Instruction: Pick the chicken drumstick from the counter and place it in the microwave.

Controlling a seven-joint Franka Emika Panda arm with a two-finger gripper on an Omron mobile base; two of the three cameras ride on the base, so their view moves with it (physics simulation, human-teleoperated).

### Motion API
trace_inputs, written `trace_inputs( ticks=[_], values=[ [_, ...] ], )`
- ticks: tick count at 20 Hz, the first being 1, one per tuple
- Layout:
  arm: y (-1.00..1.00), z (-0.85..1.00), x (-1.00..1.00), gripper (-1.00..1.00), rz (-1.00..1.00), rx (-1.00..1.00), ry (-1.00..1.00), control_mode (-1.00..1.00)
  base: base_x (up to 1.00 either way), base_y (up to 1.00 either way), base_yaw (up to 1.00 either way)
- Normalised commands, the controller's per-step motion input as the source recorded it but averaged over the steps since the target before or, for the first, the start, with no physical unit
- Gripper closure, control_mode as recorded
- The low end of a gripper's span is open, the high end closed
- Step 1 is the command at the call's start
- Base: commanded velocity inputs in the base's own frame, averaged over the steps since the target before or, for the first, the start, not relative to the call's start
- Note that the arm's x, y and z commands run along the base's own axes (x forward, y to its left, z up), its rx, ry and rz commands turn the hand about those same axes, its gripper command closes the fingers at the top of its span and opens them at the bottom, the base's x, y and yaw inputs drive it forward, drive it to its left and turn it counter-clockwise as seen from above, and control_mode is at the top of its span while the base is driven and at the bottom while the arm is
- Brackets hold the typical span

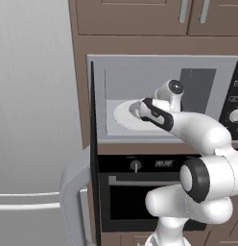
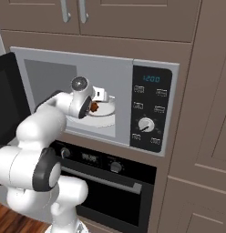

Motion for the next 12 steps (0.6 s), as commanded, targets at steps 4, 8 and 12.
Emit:
trace_inputs(
  ticks=[4,8,12],
  values=[
    [0.00,-0.08,0.12,1.00,0.00,0.00,0.00,-1.00,0.00,0.00,0.00],
    [0.00,-0.11,0.10,1.00,0.00,0.00,0.00,-1.00,0.00,0.00,0.00],
    [-0.01,-0.16,0.05,1.00,0.00,0.00,0.00,-1.00,0.00,0.00,0.00]
  ],
)
